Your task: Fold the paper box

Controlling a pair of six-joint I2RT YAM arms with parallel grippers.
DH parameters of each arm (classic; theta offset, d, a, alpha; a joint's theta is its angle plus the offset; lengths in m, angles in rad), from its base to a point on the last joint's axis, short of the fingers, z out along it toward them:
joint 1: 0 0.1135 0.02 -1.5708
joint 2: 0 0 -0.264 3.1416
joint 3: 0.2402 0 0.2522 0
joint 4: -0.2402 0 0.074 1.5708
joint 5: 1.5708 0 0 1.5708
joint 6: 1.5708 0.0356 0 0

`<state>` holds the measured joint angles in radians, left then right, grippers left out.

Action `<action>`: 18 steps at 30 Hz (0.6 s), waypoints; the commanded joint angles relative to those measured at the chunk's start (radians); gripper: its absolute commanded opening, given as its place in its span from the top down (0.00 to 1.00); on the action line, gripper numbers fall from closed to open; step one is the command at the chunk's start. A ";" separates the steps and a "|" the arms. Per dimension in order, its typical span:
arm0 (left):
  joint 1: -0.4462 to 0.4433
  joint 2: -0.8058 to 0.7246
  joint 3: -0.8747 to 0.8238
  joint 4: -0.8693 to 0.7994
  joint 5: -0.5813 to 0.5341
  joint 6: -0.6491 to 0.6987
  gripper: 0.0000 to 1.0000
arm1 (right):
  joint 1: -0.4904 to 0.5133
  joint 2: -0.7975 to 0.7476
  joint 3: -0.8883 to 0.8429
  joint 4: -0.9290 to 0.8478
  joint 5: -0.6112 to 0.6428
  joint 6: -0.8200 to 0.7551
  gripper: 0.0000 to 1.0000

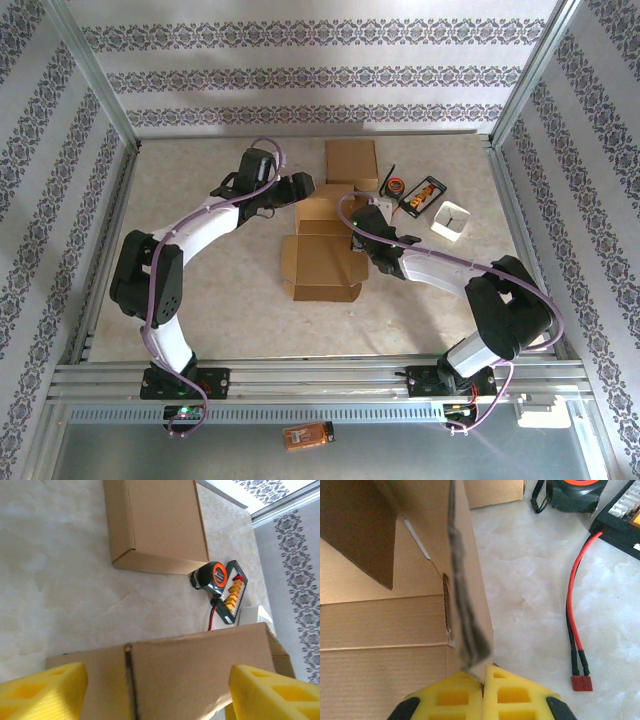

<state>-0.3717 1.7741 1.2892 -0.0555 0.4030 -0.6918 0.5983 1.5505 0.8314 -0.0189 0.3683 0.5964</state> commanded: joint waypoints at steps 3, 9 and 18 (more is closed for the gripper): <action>0.008 0.004 -0.045 0.105 0.065 -0.078 0.34 | 0.009 0.032 0.045 -0.021 -0.030 -0.001 1.00; -0.001 -0.011 -0.110 0.196 0.117 -0.159 0.40 | 0.012 0.048 0.077 -0.021 -0.093 0.041 0.99; -0.017 -0.049 -0.145 0.201 0.107 -0.163 0.40 | 0.043 0.139 0.160 -0.005 -0.144 0.074 0.88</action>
<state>-0.3733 1.7603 1.1557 0.1101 0.4873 -0.8410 0.6262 1.6524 0.9493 -0.0334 0.2699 0.6525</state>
